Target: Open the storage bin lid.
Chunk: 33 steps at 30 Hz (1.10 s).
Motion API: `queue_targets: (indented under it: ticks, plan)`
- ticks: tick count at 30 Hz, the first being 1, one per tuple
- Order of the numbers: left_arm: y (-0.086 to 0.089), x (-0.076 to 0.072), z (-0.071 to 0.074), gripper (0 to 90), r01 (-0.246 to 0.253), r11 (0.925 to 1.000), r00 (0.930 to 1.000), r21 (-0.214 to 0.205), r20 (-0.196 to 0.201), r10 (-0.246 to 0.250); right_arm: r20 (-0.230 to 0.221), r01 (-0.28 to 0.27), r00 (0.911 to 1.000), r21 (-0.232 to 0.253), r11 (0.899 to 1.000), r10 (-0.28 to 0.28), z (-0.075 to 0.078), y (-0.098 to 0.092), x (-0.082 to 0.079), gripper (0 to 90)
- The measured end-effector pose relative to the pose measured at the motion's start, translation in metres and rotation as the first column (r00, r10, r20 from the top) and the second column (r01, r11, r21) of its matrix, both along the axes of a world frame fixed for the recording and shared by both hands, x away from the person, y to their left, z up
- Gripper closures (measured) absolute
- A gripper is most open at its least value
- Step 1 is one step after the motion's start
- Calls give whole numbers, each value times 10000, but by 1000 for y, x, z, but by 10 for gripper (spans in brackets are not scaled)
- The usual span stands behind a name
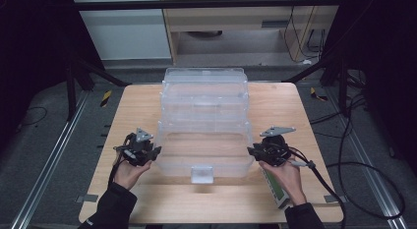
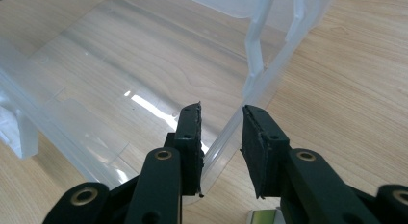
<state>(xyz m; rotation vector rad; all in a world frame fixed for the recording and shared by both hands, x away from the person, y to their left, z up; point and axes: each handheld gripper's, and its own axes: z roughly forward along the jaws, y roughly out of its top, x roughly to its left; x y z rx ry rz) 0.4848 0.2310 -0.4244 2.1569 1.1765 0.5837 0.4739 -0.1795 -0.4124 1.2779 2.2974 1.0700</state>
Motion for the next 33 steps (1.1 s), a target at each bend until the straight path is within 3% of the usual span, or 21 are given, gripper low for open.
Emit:
queue_targets:
  ticks: [5,10,17,20,22,29,33]
  plan:
    - [2,0,1,684,82,9999,10000,-64,33,-82,-5,40,10000,242,9997,-40,-1,-2,0,687]
    - [6,-2,5,567,121,9993,9991,-343,412,-107,54,-88,9999,422,9991,85,-1,-4,1,661]
    - [19,-11,22,459,-53,9953,9946,-968,1029,153,520,49,9986,1030,9947,-103,12,-15,-4,595]
    - [30,-13,28,429,-198,9889,9925,-1470,1165,372,755,172,9968,1205,9926,-265,19,-22,-6,572]
    - [35,-13,29,411,-325,9869,9905,-1580,1271,530,825,210,9961,1342,9907,-323,24,-27,-7,552]
    - [61,-12,34,369,-984,9800,9783,-1731,1637,1271,1076,432,9926,1209,9917,-563,40,-40,-13,490]
    - [73,-10,33,359,-1310,9745,9726,-1822,1667,1619,927,513,9939,944,9942,-601,45,-45,-16,470]
